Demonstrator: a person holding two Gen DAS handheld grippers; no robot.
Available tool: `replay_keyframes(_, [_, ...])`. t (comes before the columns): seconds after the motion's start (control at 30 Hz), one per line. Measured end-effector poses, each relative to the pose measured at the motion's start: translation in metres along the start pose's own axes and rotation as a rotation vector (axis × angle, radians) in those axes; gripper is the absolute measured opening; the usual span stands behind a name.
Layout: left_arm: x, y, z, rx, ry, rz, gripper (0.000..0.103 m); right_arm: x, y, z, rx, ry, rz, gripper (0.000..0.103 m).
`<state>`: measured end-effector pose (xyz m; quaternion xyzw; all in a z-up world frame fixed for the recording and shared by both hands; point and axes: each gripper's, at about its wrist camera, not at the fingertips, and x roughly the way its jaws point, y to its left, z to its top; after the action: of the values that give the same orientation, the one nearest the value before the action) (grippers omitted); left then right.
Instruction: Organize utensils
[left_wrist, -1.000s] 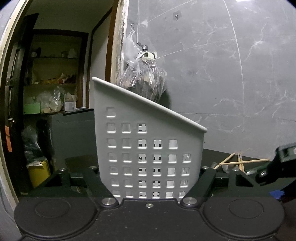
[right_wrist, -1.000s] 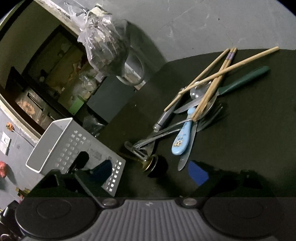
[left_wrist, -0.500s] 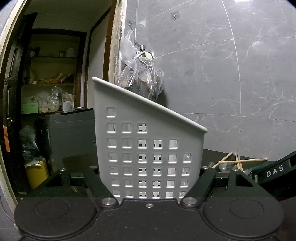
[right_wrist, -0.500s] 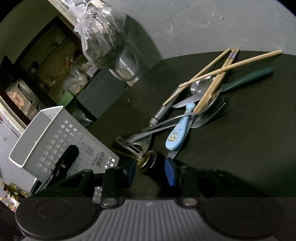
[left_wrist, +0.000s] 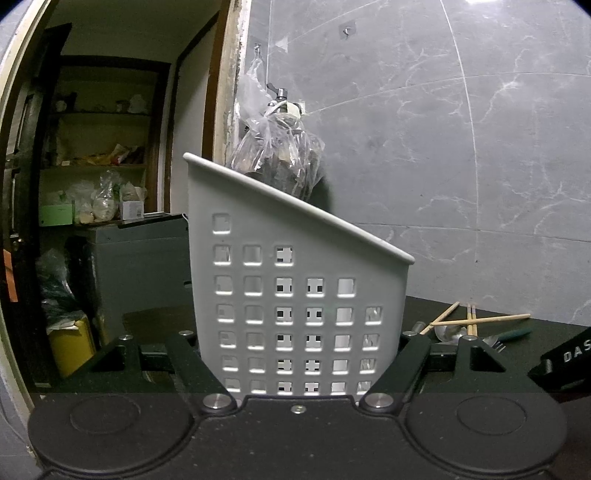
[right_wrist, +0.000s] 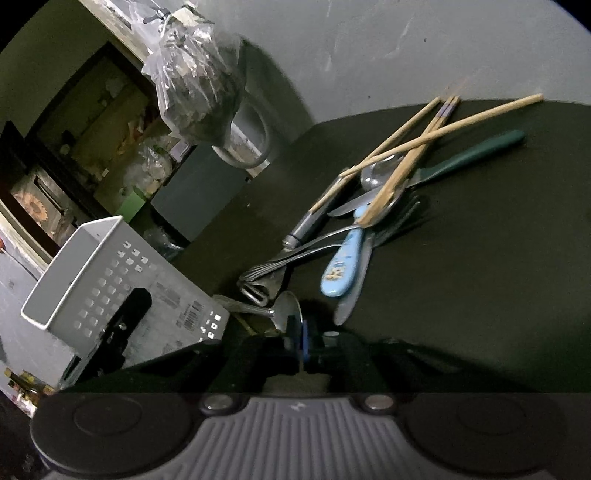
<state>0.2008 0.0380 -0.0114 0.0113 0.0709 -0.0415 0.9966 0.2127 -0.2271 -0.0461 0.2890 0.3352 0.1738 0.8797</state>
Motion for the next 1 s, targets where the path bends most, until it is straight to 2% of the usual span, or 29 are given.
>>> replay_keyframes(0.17, [-0.001, 0.0, -0.001, 0.001, 0.0, -0.008, 0.076, -0.015, -0.001, -0.002, -0.045, -0.081, -0.028, 0.001])
replay_keyframes(0.33, [-0.002, 0.0, -0.001, 0.003, 0.001, -0.013, 0.076, -0.036, 0.013, -0.001, -0.191, -0.238, -0.078, 0.001])
replay_keyframes(0.53, [-0.003, 0.001, -0.001, 0.002, 0.001, -0.015, 0.076, -0.052, 0.037, -0.001, -0.364, -0.381, -0.113, 0.001])
replay_keyframes(1.0, [-0.003, 0.003, -0.001, 0.006, 0.002, -0.026, 0.076, -0.072, 0.087, 0.014, -0.643, -0.6, -0.155, 0.001])
